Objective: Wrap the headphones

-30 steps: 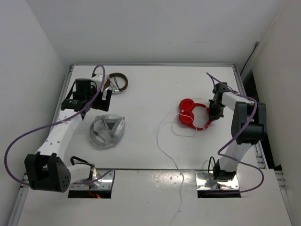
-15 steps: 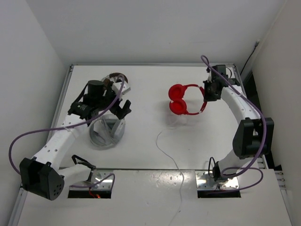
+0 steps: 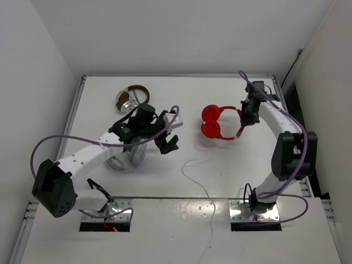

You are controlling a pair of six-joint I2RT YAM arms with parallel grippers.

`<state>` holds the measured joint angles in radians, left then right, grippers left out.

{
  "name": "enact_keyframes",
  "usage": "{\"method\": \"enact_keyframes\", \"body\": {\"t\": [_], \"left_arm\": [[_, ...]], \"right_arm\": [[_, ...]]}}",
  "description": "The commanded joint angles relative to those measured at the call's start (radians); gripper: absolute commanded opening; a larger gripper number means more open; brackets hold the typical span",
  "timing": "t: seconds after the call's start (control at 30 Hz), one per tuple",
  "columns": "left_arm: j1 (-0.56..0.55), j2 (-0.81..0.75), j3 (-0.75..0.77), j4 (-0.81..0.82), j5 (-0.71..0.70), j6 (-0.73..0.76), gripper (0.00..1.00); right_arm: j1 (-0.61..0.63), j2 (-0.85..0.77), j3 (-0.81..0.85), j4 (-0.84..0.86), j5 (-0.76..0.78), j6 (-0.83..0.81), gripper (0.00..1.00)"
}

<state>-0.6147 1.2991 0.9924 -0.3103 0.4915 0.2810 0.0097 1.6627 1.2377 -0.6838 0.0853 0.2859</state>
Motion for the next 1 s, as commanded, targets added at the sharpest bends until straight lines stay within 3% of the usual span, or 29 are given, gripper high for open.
{"method": "enact_keyframes", "body": {"t": [0.0, 0.2, 0.43, 0.67, 0.77, 0.97], "left_arm": [[-0.055, 0.009, -0.047, 0.128, -0.01, -0.048, 0.93], [-0.207, 0.058, -0.075, 0.223, -0.128, -0.048, 0.85], [-0.276, 0.189, -0.061, 0.327, -0.255, -0.069, 0.76], [-0.276, 0.308, -0.002, 0.346, -0.177, -0.069, 0.64], [-0.276, 0.335, 0.023, 0.372, -0.134, -0.069, 0.64], [-0.276, 0.413, 0.074, 0.382, -0.175, -0.078, 0.64]], "right_arm": [[-0.02, 0.019, 0.069, 0.029, -0.038, 0.068, 0.0], [-0.02, 0.058, 0.112, 0.01, -0.067, 0.09, 0.0], [-0.011, 0.069, 0.131, 0.001, -0.085, 0.111, 0.0], [-0.011, 0.057, 0.12, 0.001, -0.096, 0.111, 0.0], [-0.011, 0.048, 0.111, 0.001, -0.096, 0.111, 0.0], [-0.011, 0.039, 0.101, 0.001, -0.096, 0.111, 0.0]]}}
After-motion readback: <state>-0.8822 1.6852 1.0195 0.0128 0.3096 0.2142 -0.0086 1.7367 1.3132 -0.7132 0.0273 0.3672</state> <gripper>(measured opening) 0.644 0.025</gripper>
